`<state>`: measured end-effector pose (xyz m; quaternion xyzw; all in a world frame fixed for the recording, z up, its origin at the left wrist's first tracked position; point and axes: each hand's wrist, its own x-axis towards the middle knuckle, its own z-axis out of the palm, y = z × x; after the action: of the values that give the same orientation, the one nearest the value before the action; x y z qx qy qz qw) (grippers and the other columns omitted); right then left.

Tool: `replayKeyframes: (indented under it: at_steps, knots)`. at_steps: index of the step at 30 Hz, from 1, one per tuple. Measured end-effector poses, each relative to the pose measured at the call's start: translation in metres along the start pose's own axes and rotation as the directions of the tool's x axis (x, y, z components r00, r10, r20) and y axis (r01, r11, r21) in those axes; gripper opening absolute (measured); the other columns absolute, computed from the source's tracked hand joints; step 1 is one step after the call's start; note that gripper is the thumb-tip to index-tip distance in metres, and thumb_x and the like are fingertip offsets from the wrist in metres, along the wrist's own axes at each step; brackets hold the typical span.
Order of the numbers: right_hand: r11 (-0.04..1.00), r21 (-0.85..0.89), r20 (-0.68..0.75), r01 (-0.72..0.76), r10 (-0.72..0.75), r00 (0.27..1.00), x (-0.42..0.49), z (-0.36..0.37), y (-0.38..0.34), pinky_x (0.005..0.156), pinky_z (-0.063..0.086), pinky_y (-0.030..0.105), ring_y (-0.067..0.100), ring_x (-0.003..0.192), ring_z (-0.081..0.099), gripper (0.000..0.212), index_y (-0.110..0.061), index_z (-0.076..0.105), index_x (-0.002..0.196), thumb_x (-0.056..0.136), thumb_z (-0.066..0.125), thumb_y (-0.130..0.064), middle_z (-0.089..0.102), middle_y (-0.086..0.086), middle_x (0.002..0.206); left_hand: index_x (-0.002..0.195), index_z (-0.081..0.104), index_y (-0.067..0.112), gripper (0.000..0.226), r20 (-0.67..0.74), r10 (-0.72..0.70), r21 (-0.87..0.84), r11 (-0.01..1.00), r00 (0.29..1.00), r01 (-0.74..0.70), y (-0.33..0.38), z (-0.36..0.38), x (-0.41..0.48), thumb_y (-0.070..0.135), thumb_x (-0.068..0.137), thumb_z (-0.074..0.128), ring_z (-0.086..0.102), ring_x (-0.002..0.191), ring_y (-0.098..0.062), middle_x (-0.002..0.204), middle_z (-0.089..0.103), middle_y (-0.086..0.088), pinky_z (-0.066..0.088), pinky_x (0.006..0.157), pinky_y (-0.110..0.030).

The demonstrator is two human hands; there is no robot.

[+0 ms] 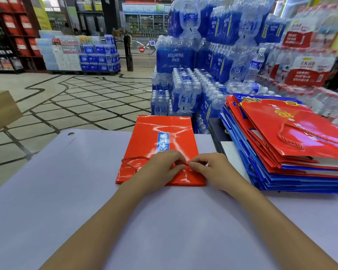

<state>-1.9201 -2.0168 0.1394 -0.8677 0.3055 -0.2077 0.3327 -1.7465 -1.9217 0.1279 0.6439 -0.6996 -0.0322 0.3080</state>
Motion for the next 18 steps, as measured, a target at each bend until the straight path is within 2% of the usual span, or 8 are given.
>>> replayKeyframes:
  at_steps: [3,7,9,12,15,18]
  knots:
    - [1.0,0.026,-0.011,-0.016,0.016,1.0,-0.001,0.0,-0.001,0.073,0.053,0.021,-0.002,0.081,0.063,0.014,-0.024,0.076,0.092,0.093,0.064,-0.031,0.071,-0.013,0.084,0.098,0.068,0.022,0.011,-0.041,0.018,0.035,0.999,0.999,-0.016,0.001,-0.002,0.0,0.029,0.09,0.064,0.053,0.077,-0.005,0.088,0.063,0.009,0.046,0.07,-0.025]
    - [1.0,-0.001,0.013,-0.003,0.003,1.0,0.0,0.0,-0.001,0.071,0.05,0.016,-0.006,0.08,0.061,0.016,-0.025,0.076,0.095,0.095,0.061,-0.031,0.071,-0.013,0.088,0.1,0.071,0.028,0.015,-0.08,0.064,0.152,0.987,0.995,-0.051,0.004,-0.004,-0.001,0.036,0.09,0.063,0.045,0.073,-0.002,0.084,0.062,0.01,0.043,0.061,-0.026]
    - [1.0,-0.022,0.034,0.022,-0.022,0.999,-0.001,0.0,-0.001,0.071,0.047,0.014,-0.008,0.081,0.06,0.016,-0.026,0.076,0.097,0.096,0.06,-0.029,0.071,-0.013,0.091,0.097,0.072,0.029,0.015,-0.081,0.072,0.147,0.987,0.994,-0.06,0.005,-0.006,-0.001,0.037,0.09,0.063,0.044,0.071,-0.002,0.082,0.06,0.011,0.042,0.06,-0.026]
    - [0.995,-0.083,0.062,0.063,-0.058,0.996,-0.002,-0.004,0.0,0.078,0.046,0.02,-0.001,0.087,0.058,0.012,-0.029,0.076,0.099,0.091,0.067,-0.032,0.067,-0.013,0.094,0.092,0.072,0.026,0.01,-0.085,0.079,0.095,0.993,0.993,-0.071,0.002,-0.015,-0.002,0.032,0.088,0.065,0.047,0.069,0.002,0.075,0.053,0.019,0.037,0.06,-0.019]
    - [0.969,-0.222,0.198,0.103,-0.059,0.979,-0.006,-0.012,0.0,0.089,0.043,0.02,-0.002,0.101,0.051,0.03,-0.036,0.071,0.108,0.081,0.073,-0.048,0.057,-0.018,0.104,0.095,0.072,0.025,0.007,-0.026,0.097,0.07,0.993,0.995,-0.095,-0.002,-0.026,-0.004,0.026,0.089,0.067,0.049,0.075,0.003,0.079,0.049,0.024,0.041,0.064,-0.019]
    - [0.955,-0.27,0.235,0.125,-0.061,0.97,-0.008,-0.018,0.0,0.096,0.039,0.02,-0.003,0.108,0.046,0.043,-0.037,0.068,0.114,0.075,0.075,-0.055,0.054,-0.022,0.112,0.098,0.072,0.022,0.009,0.049,0.124,0.047,0.991,0.991,-0.126,-0.003,-0.028,-0.005,0.022,0.09,0.067,0.054,0.083,-0.002,0.09,0.059,0.017,0.047,0.072,-0.023]
